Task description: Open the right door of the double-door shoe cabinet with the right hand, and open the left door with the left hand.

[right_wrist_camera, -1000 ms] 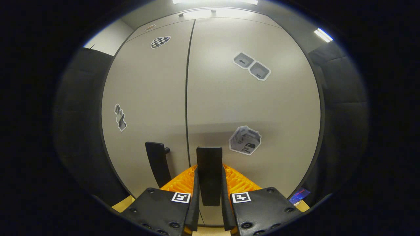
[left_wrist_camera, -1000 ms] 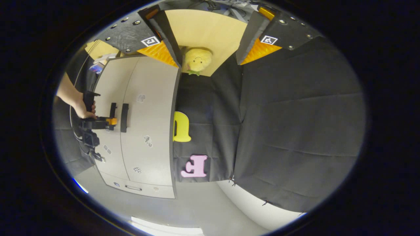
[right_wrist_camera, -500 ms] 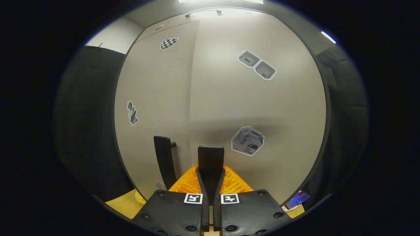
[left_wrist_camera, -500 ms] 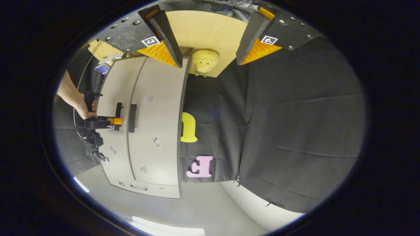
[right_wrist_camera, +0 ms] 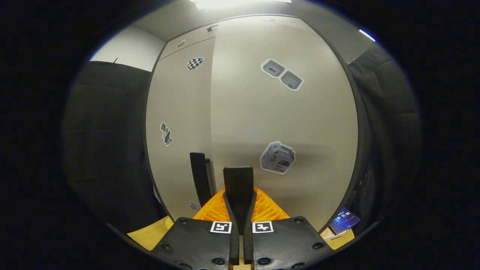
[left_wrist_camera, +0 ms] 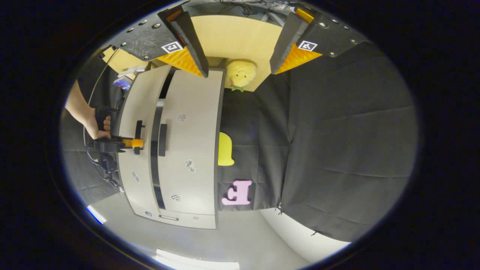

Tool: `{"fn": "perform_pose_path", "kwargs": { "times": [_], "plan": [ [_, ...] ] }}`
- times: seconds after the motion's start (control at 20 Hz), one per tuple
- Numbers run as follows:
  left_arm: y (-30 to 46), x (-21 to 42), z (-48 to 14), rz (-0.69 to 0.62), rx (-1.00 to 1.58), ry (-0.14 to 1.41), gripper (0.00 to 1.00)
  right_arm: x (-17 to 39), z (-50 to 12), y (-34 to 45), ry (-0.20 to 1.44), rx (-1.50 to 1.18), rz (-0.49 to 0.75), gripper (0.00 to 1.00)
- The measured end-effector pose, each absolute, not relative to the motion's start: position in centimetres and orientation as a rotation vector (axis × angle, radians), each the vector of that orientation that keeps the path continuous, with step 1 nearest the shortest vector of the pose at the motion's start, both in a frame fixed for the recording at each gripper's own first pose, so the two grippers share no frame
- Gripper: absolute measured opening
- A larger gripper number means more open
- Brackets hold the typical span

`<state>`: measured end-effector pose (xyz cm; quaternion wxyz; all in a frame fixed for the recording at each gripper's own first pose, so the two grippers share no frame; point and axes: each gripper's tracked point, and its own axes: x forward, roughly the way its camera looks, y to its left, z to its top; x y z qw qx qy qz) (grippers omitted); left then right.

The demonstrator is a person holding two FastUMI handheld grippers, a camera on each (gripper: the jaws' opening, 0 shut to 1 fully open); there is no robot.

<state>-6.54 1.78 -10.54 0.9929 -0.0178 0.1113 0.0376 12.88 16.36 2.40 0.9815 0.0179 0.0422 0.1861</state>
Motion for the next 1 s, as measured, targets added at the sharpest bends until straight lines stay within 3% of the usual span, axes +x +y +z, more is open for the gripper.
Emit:
{"fn": "perform_pose_path", "kwargs": {
  "times": [0.05, 0.1, 0.5, 0.55, 0.8, 1.0],
  "plan": [
    [1.6, -6.7, -10.4, 0.072, -0.048, 0.223, 0.94, 12.8, 2.4, 16.3, 0.083, 0.037, 0.379, 0.02],
    [1.4, -6.6, -10.2, 0.069, -0.058, 0.221, 0.94, 12.6, 2.5, 16.1, 0.082, 0.039, 0.385, 0.06],
    [0.3, -7.0, -9.4, 0.054, -0.032, 0.204, 0.94, 9.2, 2.4, 13.5, 0.083, 0.061, 0.394, 0.06],
    [0.1, -7.1, -9.5, 0.052, -0.028, 0.207, 0.94, 8.9, 2.4, 13.3, 0.08, 0.066, 0.394, 0.02],
    [-1.0, -6.8, -9.5, 0.026, -0.027, 0.214, 0.94, 7.5, 2.4, 11.8, 0.072, 0.061, 0.386, 0.06],
    [-2.0, -6.5, -9.8, 0.002, -0.018, 0.219, 0.94, 6.2, 2.4, 10.1, 0.073, 0.072, 0.377, 0.02]
  ]
}}
